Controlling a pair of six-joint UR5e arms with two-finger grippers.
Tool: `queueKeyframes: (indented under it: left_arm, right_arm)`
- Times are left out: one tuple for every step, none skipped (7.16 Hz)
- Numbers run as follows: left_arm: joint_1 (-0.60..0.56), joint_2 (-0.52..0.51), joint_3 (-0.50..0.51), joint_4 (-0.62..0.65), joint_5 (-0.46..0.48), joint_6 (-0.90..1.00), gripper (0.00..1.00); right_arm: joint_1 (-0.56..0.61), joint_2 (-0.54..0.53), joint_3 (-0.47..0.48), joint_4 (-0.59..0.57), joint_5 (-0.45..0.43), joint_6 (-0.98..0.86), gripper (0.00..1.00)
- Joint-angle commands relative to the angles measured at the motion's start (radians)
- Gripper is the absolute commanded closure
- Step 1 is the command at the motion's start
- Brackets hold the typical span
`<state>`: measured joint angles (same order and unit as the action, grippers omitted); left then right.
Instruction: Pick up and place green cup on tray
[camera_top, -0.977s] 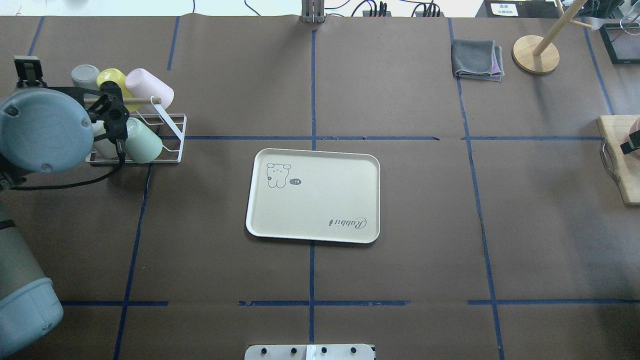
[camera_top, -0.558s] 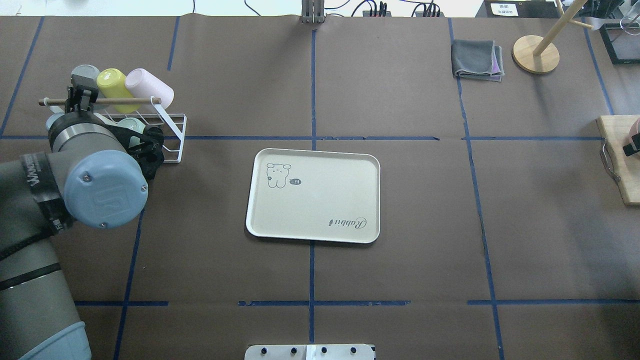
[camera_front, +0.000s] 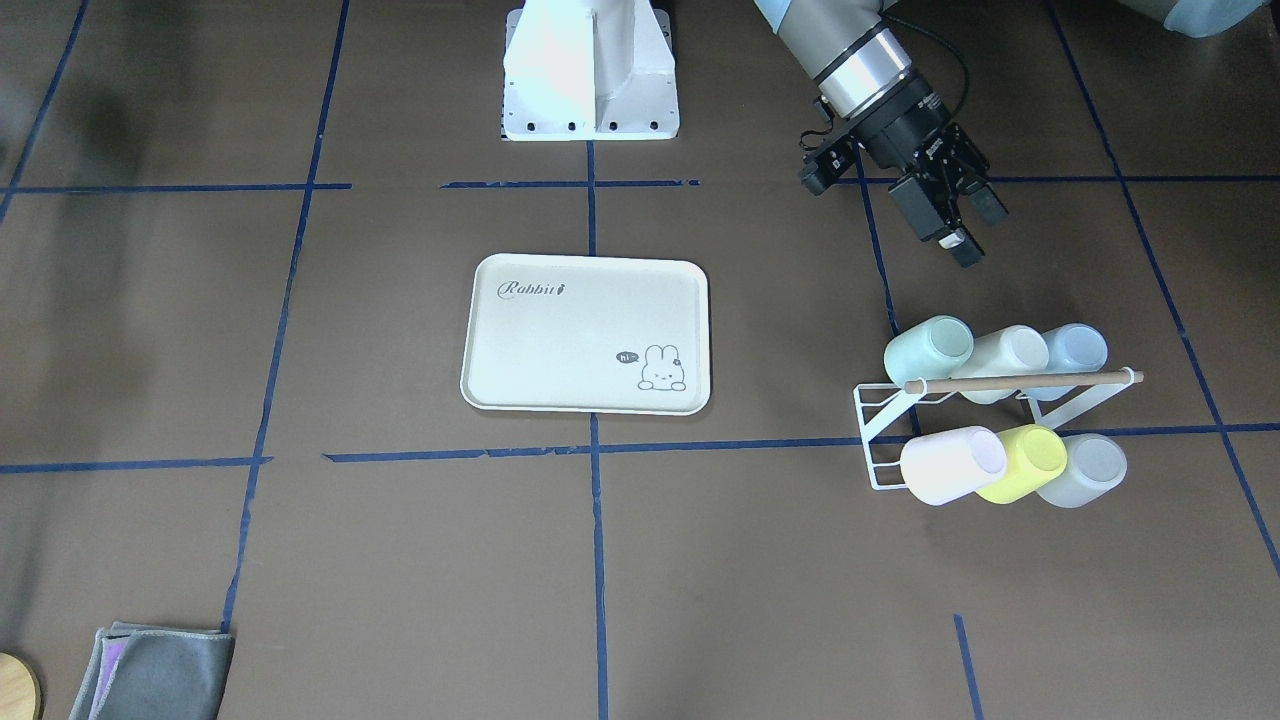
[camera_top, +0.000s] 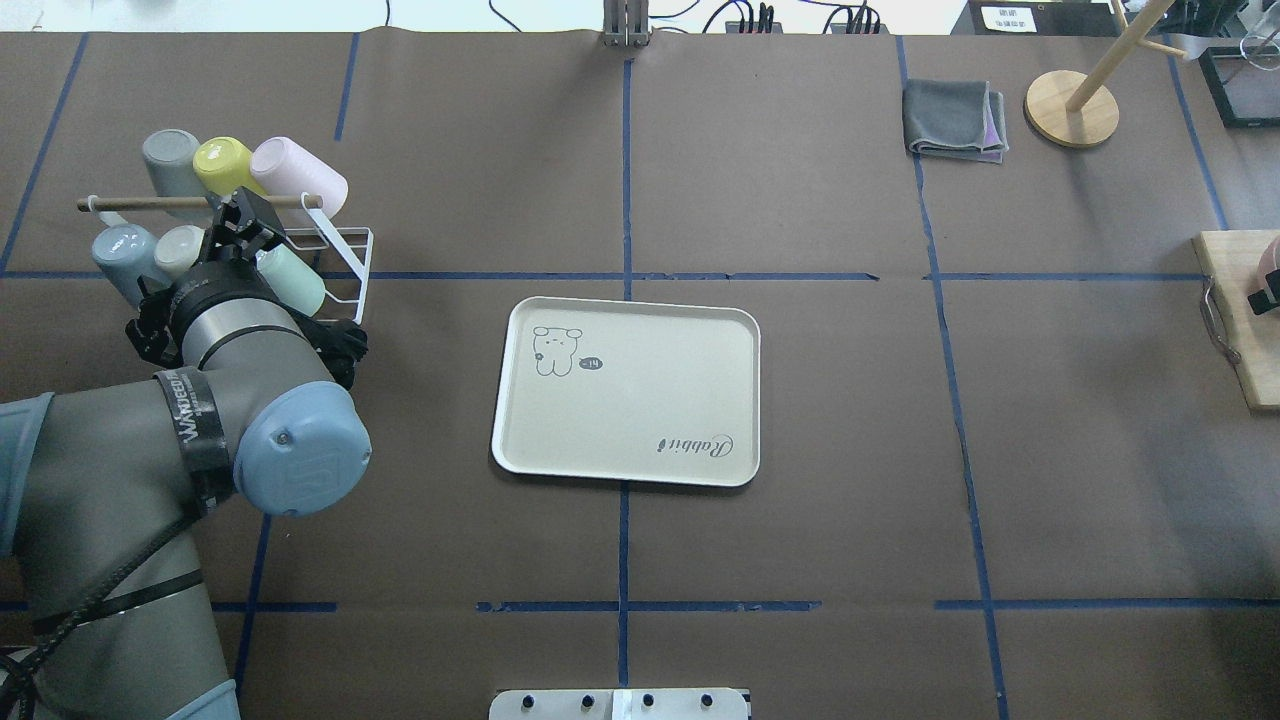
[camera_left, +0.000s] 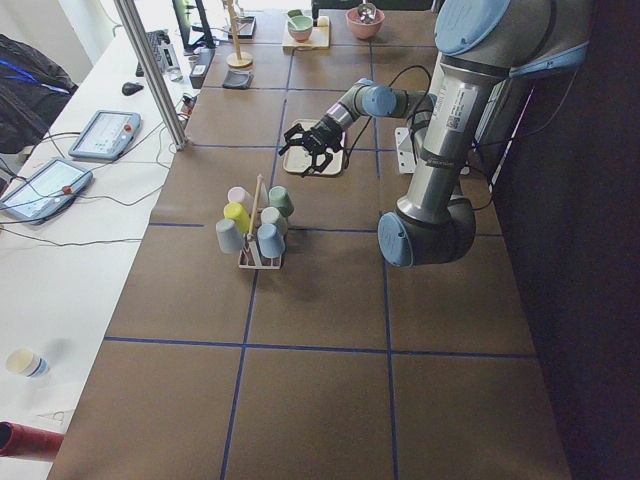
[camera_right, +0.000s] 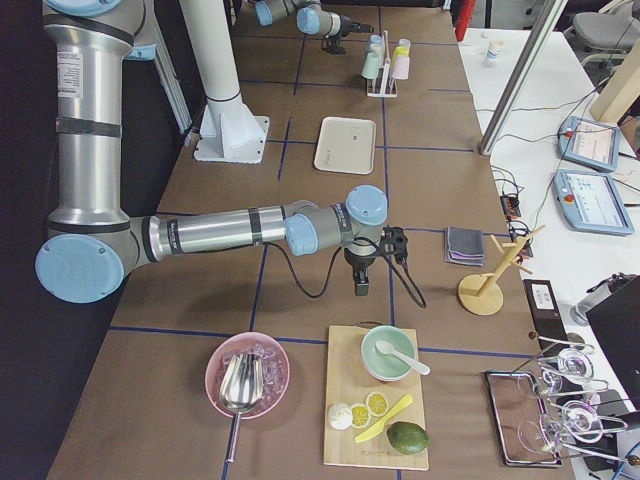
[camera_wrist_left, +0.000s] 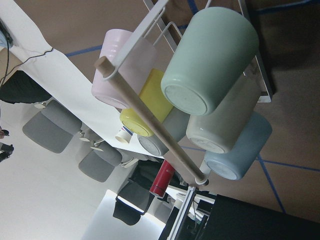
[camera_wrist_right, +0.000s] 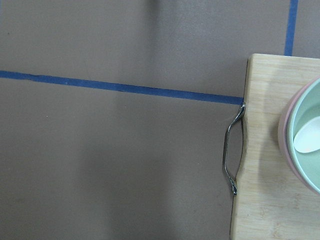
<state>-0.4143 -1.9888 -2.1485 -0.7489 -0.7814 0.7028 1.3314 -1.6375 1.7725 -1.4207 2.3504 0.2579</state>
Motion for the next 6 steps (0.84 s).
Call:
queueKeyframes:
  left_arm:
    - [0.055, -0.007, 0.074, 0.003, 0.051, 0.06, 0.0]
    - [0.066, -0.008, 0.114, 0.002, 0.066, 0.058, 0.0]
    - [0.069, -0.007, 0.133, 0.002, 0.074, 0.057, 0.0]
    - [0.075, -0.005, 0.157, 0.008, 0.112, 0.055, 0.0]
    - [0.083, -0.005, 0.195, 0.013, 0.125, 0.055, 0.0]
    - [0.086, -0.01, 0.231, 0.011, 0.131, 0.053, 0.0]
  right_arm:
    - [0.0, -0.001, -0.011, 0.002, 0.0, 0.001, 0.0]
    - [0.0, -0.001, -0.015, 0.002, -0.002, 0.001, 0.0]
    - [0.0, -0.001, -0.016, 0.002, -0.002, 0.003, 0.0]
    - [0.0, -0.001, -0.015, 0.002, -0.002, 0.004, 0.0]
    - [0.0, -0.001, -0.016, 0.002, -0.002, 0.004, 0.0]
    - [0.0, -0.001, -0.018, 0.002, -0.002, 0.006, 0.0]
